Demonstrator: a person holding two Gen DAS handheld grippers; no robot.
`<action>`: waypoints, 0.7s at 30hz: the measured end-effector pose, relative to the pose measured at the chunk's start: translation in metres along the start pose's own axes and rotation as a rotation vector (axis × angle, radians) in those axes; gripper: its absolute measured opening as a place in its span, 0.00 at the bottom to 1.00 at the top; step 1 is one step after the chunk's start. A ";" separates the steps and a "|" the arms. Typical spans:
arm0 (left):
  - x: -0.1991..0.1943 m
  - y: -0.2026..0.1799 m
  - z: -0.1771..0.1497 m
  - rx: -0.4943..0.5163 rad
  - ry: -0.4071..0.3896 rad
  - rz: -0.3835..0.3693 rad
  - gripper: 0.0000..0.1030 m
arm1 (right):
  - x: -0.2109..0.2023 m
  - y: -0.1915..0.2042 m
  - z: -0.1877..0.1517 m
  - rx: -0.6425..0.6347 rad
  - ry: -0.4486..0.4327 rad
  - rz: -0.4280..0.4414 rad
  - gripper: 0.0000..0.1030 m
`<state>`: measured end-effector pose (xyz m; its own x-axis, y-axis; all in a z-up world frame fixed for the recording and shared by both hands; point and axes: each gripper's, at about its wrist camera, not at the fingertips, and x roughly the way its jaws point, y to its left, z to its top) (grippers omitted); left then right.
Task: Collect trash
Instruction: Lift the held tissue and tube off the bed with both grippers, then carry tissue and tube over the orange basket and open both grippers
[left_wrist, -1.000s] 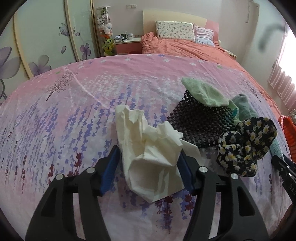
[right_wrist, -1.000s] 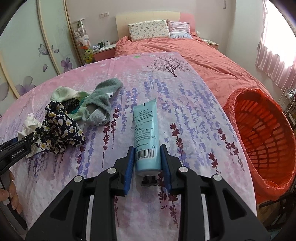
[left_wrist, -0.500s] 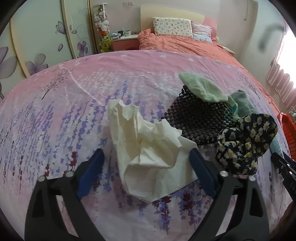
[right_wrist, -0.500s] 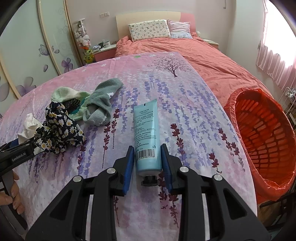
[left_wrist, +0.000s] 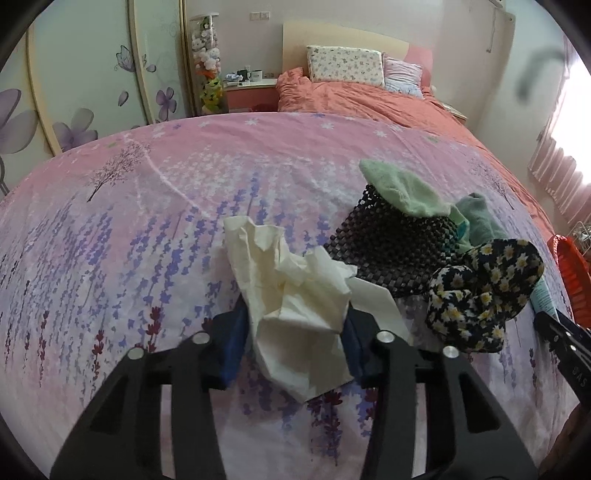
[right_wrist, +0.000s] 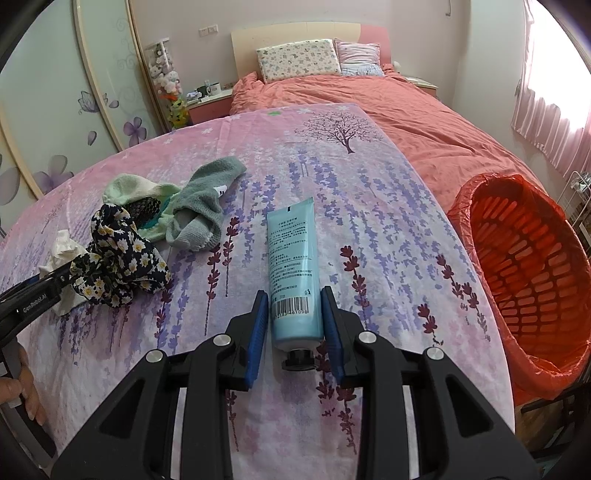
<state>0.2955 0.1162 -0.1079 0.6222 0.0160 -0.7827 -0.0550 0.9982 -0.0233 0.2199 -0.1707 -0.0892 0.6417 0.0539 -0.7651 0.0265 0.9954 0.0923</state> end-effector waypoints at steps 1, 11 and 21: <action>-0.001 0.001 -0.001 0.001 -0.002 -0.006 0.35 | -0.001 0.000 -0.001 0.006 -0.003 0.011 0.27; -0.043 0.008 -0.003 -0.009 -0.067 -0.041 0.29 | -0.032 -0.004 -0.013 -0.019 -0.070 0.053 0.26; -0.111 -0.040 0.007 0.054 -0.170 -0.155 0.29 | -0.089 -0.048 -0.004 0.039 -0.210 0.068 0.26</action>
<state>0.2338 0.0752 -0.0158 0.7427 -0.1333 -0.6562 0.0911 0.9910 -0.0982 0.1584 -0.2229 -0.0284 0.7887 0.0992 -0.6067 0.0046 0.9859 0.1671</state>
